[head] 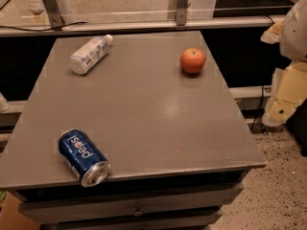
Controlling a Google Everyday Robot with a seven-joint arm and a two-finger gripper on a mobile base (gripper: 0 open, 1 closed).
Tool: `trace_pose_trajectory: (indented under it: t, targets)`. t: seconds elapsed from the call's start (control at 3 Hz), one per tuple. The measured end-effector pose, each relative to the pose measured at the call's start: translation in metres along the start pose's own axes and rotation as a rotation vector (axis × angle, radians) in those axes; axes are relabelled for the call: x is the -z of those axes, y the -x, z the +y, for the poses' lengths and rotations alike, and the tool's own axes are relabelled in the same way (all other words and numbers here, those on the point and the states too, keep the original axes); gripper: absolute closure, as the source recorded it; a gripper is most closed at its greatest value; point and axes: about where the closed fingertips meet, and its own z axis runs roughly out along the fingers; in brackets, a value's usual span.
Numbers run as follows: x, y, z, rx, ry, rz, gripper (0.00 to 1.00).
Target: Place pepsi can upright
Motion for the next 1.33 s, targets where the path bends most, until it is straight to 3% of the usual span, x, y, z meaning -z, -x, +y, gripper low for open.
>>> trace_pose_trajectory:
  t: [0.33, 0.67, 1.33]
  targets:
    - [0.000, 0.000, 0.000, 0.001, 0.000, 0.000, 0.00]
    - [0.001, 0.030, 0.001, 0.133, 0.030, -0.067, 0.00]
    - [-0.012, 0.148, 0.034, 0.543, 0.138, -0.202, 0.00]
